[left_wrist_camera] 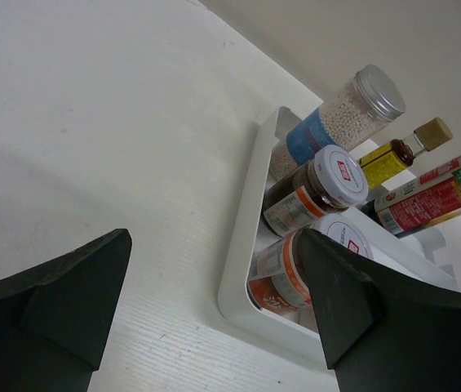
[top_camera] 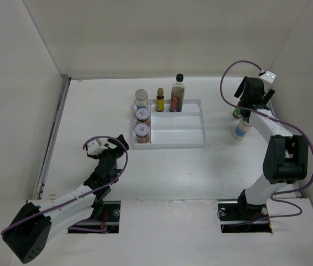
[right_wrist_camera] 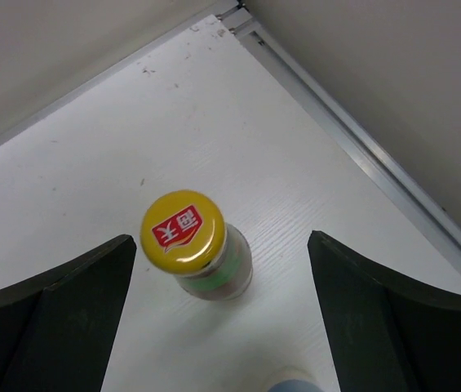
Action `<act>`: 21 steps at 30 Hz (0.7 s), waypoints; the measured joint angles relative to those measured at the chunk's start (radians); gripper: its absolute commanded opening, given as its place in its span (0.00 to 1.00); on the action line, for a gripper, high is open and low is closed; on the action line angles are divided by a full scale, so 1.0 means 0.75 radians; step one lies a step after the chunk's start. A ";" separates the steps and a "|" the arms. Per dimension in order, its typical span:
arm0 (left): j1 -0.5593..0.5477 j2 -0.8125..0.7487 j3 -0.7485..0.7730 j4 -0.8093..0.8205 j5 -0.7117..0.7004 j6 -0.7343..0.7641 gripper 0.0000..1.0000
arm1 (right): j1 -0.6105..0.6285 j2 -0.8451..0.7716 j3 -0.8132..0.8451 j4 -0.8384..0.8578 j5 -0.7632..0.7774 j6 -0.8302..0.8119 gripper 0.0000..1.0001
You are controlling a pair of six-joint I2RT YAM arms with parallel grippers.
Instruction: Organize the condiment bottles
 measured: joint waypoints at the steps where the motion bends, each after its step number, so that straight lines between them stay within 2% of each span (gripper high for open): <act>1: 0.000 0.003 0.000 -0.001 0.002 0.000 0.85 | -0.007 0.008 0.009 0.002 0.000 -0.007 0.91; 7: 0.001 0.023 0.000 0.008 0.012 -0.001 0.85 | -0.020 0.044 0.062 0.047 -0.009 -0.051 0.73; 11: 0.003 0.028 0.000 0.009 0.017 -0.001 0.85 | -0.019 0.099 0.105 0.080 -0.016 -0.081 0.50; 13: 0.007 0.033 0.000 0.009 0.020 -0.001 0.85 | -0.019 0.110 0.108 0.081 -0.019 -0.086 0.46; 16: 0.007 0.033 0.000 0.009 0.026 -0.001 0.85 | -0.018 0.112 0.109 0.080 -0.021 -0.090 0.48; 21: 0.008 0.039 0.000 0.010 0.037 -0.010 0.85 | -0.018 0.112 0.114 0.077 -0.024 -0.102 0.25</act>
